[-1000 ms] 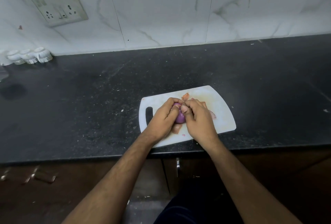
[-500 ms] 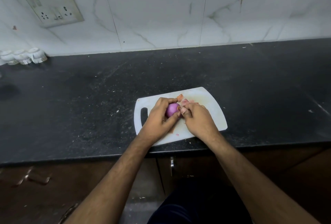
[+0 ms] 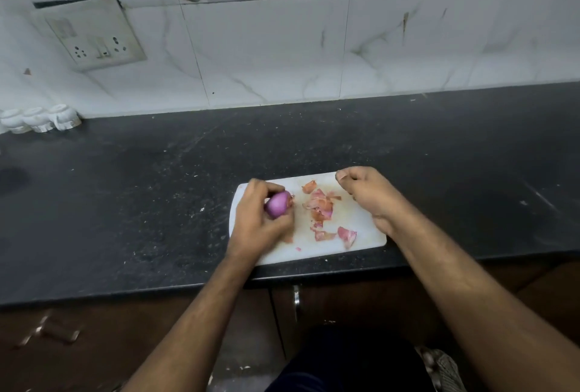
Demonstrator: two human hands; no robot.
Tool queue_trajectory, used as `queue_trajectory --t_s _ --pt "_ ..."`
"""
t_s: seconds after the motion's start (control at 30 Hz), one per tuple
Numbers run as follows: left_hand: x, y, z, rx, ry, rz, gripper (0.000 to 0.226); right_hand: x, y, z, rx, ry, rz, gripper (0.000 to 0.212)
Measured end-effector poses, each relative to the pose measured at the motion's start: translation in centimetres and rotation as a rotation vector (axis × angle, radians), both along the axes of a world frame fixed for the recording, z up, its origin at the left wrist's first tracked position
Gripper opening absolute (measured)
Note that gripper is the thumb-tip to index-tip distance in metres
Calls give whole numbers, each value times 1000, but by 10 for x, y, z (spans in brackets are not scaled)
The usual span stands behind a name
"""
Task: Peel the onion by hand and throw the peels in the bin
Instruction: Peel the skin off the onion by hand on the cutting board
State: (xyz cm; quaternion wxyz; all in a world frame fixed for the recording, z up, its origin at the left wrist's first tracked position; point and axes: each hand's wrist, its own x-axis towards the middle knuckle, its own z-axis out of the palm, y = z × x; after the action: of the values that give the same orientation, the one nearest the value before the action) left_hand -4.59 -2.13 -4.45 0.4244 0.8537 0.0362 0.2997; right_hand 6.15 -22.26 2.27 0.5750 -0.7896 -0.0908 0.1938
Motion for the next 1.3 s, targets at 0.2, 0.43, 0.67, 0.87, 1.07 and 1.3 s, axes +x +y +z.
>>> queue_trajectory --t_s 0.2,0.43,0.67,0.87,1.07,1.3 --pt "4 3 -3 -374 71 -59 27 -4 4 -16 -271 -415 115 12" --pt "5 4 -1 -349 119 -103 29 -15 12 -27 -351 -492 0 12" --pt "7 6 -5 -306 154 -123 35 -16 13 -26 -425 -596 84 22" --pt "10 7 -9 -333 160 -186 38 -36 29 -20 -178 -685 140 13" --pt "9 7 -11 -318 180 -198 34 -42 41 -38 -139 -589 70 14" --pt "8 7 -11 -314 163 -205 33 -44 39 -43 -60 -574 7 16"
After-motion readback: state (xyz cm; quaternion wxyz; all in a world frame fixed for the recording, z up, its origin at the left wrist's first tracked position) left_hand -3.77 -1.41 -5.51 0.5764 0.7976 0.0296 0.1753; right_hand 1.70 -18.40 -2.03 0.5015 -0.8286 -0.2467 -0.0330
